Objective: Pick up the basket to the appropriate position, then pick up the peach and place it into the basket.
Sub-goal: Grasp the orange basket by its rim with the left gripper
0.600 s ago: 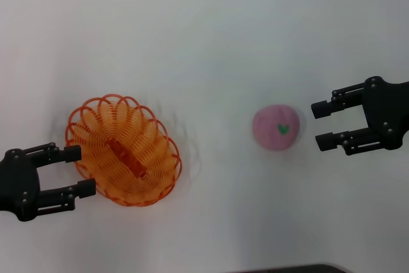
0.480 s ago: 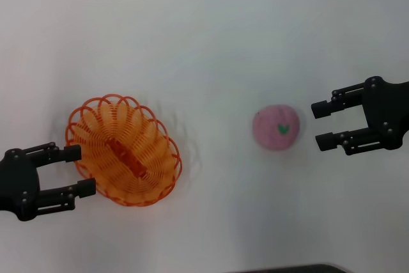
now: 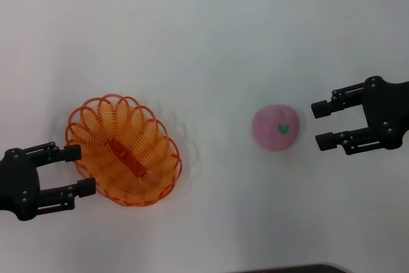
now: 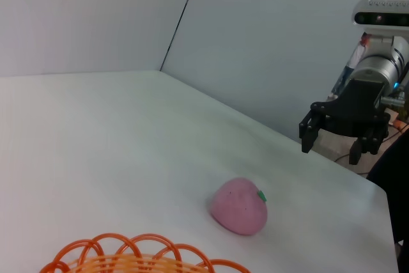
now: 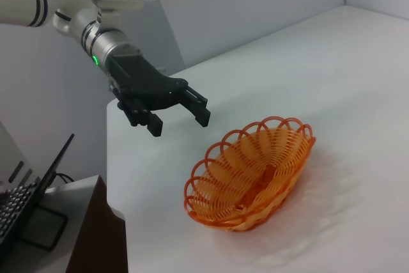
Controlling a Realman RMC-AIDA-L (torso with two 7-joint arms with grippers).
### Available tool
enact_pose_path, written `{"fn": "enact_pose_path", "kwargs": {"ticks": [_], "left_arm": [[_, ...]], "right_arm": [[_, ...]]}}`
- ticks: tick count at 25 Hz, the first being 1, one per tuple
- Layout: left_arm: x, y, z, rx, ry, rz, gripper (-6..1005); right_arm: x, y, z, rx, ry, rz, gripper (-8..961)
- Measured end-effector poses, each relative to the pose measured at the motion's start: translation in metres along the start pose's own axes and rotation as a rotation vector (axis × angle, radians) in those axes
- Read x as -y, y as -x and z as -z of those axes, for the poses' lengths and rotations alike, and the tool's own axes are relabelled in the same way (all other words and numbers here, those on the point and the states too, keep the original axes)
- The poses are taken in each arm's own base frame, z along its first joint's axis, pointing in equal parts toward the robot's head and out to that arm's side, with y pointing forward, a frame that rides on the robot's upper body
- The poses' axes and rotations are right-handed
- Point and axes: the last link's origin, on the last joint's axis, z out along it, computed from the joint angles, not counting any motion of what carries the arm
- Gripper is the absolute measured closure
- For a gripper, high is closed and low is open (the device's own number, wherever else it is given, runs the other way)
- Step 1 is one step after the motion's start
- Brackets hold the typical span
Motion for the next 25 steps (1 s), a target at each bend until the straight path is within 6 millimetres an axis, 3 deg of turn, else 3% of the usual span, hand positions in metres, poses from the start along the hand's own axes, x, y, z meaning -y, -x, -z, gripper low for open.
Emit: {"fn": "enact_pose_path", "kwargs": {"ticks": [7, 15, 25], "left_arm": [[0.002, -0.019, 0.006, 0.008, 0.024, 0.041, 214], [0.007, -0.078, 0.026, 0.098, -0.017, 0.067, 214], [0.021, -0.153, 0.008, 0.222, -0.023, 0.178, 215]], "right_arm": [[0.000, 0.001, 0.000, 0.000, 0.001, 0.002, 310], [0.001, 0.002, 0.000, 0.002, -0.004, 0.005, 309], [0.006, -0.001, -0.003, -0.001, -0.041, 0.007, 309]]}}
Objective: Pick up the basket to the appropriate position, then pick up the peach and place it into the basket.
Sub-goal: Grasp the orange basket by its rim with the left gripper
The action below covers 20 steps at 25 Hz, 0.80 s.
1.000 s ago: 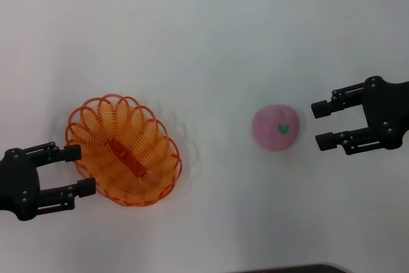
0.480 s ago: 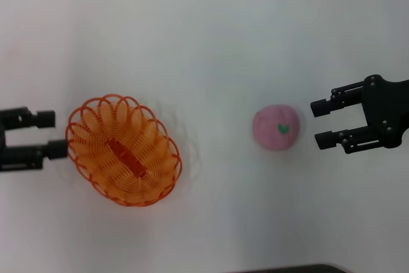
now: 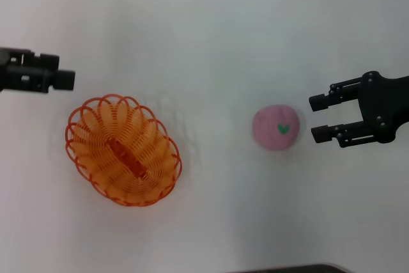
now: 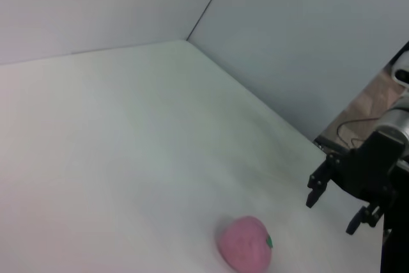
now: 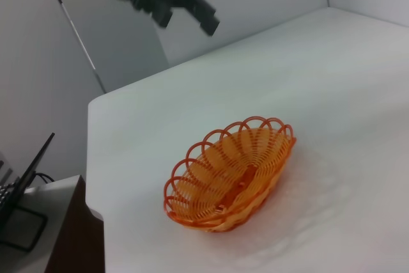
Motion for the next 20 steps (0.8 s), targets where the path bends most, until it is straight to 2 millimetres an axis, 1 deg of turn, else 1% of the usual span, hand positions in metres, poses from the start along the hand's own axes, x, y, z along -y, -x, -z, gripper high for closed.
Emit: {"fn": "enact_pose_path", "kwargs": {"ticks": [3, 8, 12, 20], "left_arm": [[0.002, -0.017, -0.006, 0.056, -0.034, 0.013, 215], [0.007, -0.033, -0.021, 0.178, -0.135, 0.010, 215], [0.013, -0.036, -0.035, 0.249, -0.246, -0.003, 214], [0.023, -0.033, -0.066, 0.369, -0.402, -0.036, 217]], "right_arm": [[0.000, -0.001, 0.000, -0.002, -0.006, 0.000, 309], [0.001, -0.001, -0.001, -0.001, -0.006, 0.000, 309], [0.001, 0.001, -0.001, -0.001, -0.006, 0.004, 309], [0.003, 0.001, -0.003, -0.003, -0.018, 0.005, 309]]}}
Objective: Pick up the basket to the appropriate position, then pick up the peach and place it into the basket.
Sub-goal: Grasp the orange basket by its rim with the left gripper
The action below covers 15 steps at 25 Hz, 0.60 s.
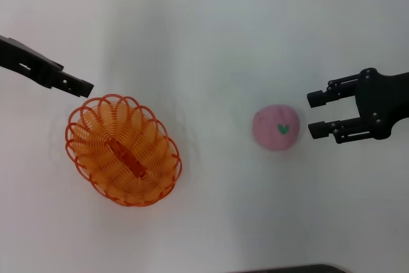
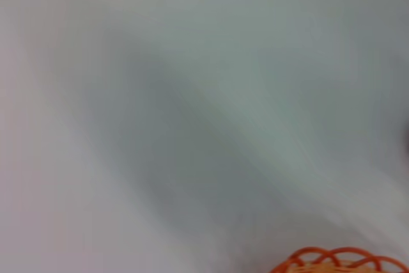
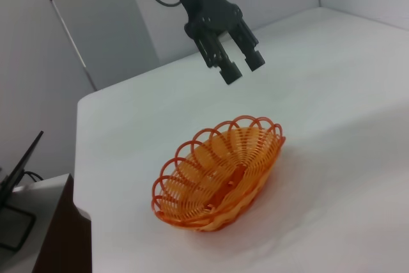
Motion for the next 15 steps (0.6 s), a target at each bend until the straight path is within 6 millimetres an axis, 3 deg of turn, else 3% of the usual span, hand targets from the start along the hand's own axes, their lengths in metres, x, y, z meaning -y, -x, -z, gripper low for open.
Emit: {"fn": "enact_pose_path", "kwargs": {"ticks": [15], "left_arm": [[0.001, 0.002, -0.046, 0.098, -0.050, -0.011, 221]], "right_arm": [[-0.001, -0.004, -0.006, 0.005, -0.006, 0.004, 309]]}}
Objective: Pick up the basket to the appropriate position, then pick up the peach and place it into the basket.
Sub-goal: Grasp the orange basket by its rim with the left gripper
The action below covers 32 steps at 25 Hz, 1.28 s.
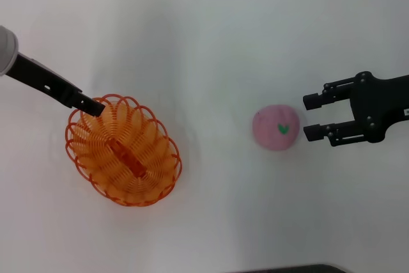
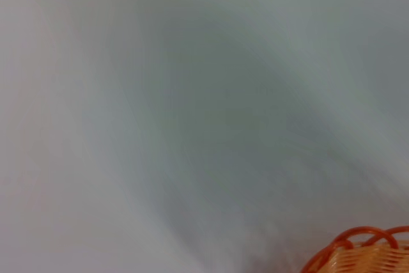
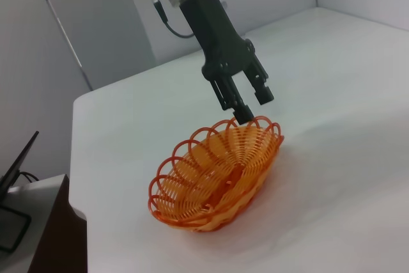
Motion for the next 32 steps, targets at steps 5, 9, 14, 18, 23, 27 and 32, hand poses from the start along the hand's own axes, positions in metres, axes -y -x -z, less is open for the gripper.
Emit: {"fn": "enact_pose_path", "kwargs": {"ticks": [5, 9, 14, 18, 23, 27, 32], "left_arm": [[0.002, 0.003, -0.011, 0.016, 0.004, 0.015, 220], [0.001, 0.007, -0.021, 0.043, 0.009, 0.020, 222], [-0.001, 0.007, -0.024, 0.054, 0.020, 0.019, 224], [-0.001, 0.007, -0.025, 0.055, 0.020, 0.027, 226], [0.001, 0.007, -0.024, 0.050, 0.012, 0.059, 349], [0.003, 0.009, -0.023, 0.049, 0.009, 0.068, 457], [0.004, 0.011, -0.023, 0.051, 0.008, 0.072, 574]], "right_arm": [[0.000, 0.000, 0.000, 0.000, -0.001, 0.003, 309], [0.000, 0.000, 0.000, 0.000, -0.002, 0.003, 310], [0.000, 0.000, 0.000, 0.000, -0.002, 0.003, 310], [0.000, 0.000, -0.001, 0.001, 0.000, 0.002, 309], [0.000, -0.001, -0.002, 0.003, 0.005, -0.003, 309], [0.001, -0.001, -0.002, 0.002, -0.001, -0.003, 309], [0.001, -0.001, -0.003, 0.003, -0.003, -0.002, 309]]}}
